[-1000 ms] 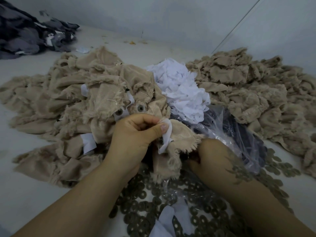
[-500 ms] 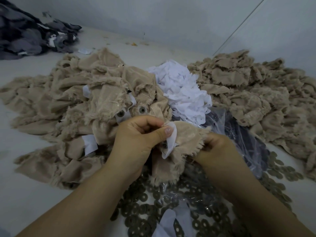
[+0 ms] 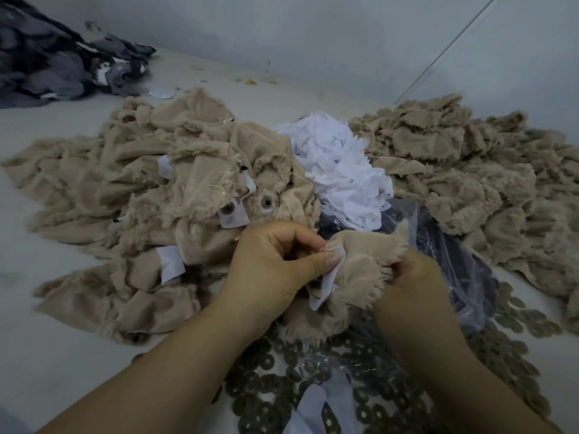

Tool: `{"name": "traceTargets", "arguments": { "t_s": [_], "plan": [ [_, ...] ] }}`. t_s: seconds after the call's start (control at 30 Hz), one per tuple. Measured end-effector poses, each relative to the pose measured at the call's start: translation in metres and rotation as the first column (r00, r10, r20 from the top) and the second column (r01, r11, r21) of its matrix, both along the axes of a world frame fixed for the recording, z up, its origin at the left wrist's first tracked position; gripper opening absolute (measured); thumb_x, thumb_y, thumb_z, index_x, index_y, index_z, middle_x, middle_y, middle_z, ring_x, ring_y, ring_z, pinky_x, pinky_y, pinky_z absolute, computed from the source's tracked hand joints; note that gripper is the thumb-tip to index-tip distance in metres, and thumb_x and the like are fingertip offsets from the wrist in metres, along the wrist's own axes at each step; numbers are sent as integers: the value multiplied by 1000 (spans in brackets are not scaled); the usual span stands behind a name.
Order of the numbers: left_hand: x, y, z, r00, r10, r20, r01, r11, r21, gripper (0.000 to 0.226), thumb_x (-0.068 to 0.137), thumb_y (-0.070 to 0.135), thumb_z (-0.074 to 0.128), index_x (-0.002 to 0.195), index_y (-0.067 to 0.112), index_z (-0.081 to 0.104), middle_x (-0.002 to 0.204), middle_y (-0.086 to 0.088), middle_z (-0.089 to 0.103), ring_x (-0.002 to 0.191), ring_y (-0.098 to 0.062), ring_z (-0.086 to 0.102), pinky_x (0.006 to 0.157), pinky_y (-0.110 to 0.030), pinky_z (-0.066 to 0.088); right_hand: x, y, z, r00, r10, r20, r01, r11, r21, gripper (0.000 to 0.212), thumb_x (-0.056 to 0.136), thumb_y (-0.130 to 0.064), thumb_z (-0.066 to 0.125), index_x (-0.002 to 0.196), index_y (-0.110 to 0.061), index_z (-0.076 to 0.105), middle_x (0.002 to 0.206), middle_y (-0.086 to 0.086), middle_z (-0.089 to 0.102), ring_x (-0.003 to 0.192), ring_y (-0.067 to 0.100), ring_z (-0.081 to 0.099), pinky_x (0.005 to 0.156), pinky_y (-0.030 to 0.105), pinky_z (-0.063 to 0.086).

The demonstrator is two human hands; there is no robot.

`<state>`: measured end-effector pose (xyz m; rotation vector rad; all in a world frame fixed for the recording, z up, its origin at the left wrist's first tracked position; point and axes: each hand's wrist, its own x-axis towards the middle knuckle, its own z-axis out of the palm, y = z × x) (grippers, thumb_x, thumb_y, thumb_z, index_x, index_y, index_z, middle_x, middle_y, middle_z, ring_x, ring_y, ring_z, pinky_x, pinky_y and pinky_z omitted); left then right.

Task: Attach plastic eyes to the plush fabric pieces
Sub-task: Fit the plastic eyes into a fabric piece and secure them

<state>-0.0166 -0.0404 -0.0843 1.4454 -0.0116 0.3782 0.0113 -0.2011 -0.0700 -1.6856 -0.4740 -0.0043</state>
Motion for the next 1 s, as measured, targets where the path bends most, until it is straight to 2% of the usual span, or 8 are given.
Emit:
{"name": "traceTargets", "arguments": {
  "t_s": [0.23, 0.33, 0.4, 0.47, 0.57, 0.63, 0.77, 1.0],
  "plan": [
    [0, 1, 0, 1000, -21, -18, 21, 1000, -9, 14, 63, 21, 81, 74, 13, 75, 75, -15, 73, 69, -32, 69, 63, -32, 59, 3, 2, -3, 973, 111, -202, -65, 973, 220, 26, 53, -7, 89, 73, -23, 82, 76, 8, 77, 68, 22, 74, 60, 27, 58],
    [1, 1, -1, 999, -36, -36, 35, 998, -43, 11, 63, 20, 81, 71, 15, 75, 74, -15, 72, 66, -27, 69, 61, -27, 57, 6, 1, -9, 954, 80, -290, -27, 983, 182, 12, 68, -14, 82, 78, -10, 79, 81, 19, 75, 76, 40, 72, 67, 50, 61],
    [1, 2, -1, 999, -30, -39, 29, 999, -34, 13, 64, 21, 81, 71, 13, 74, 74, -15, 72, 66, -27, 69, 60, -26, 56, 7, -4, -12, 912, 62, -406, 42, 969, 242, 23, 80, -18, 63, 76, 4, 72, 88, 27, 72, 84, 49, 67, 79, 62, 55],
    [1, 2, 0, 999, -17, -35, 17, 1000, -2, 14, 63, 22, 81, 70, 13, 74, 73, -13, 73, 65, -24, 69, 59, -25, 55, 3, -2, -5, 876, 93, -473, 59, 953, 297, 32, 82, -28, 63, 78, 1, 74, 92, 28, 73, 86, 45, 69, 80, 55, 56],
    [0, 0, 0, 1000, 6, -25, -5, 997, 77, 12, 66, 15, 85, 70, 16, 74, 71, -8, 72, 64, -20, 67, 58, -23, 55, -4, 2, 2, 987, -11, -162, 17, 999, 32, 42, 71, -51, 81, 69, -11, 72, 66, 11, 72, 56, 31, 66, 53, 38, 58],
    [-1, -1, -1, 1000, -5, -28, 8, 994, 106, 15, 71, 2, 83, 71, 14, 74, 72, -8, 73, 66, -24, 68, 60, -24, 56, -4, 2, -2, 996, -73, -56, 72, 997, -14, 32, 70, -42, 77, 72, -10, 75, 67, 10, 73, 61, 29, 70, 55, 38, 61],
    [-3, -2, 1, 998, -52, -47, 54, 998, 31, 9, 68, 8, 82, 71, 13, 75, 76, -11, 74, 70, -23, 70, 64, -26, 58, 2, 0, -5, 986, -74, -150, 89, 991, 95, 12, 72, -28, 76, 79, -20, 81, 77, 7, 78, 73, 25, 76, 64, 32, 62],
    [-2, -3, 1, 997, -55, -51, 53, 998, -37, 12, 79, -1, 72, 70, 6, 74, 73, -13, 73, 68, -21, 68, 66, -26, 57, 1, 3, -14, 966, -25, -258, 89, 967, 240, 22, 71, -27, 77, 89, -16, 81, 89, 12, 78, 83, 30, 76, 69, 35, 61]
  ]
}}
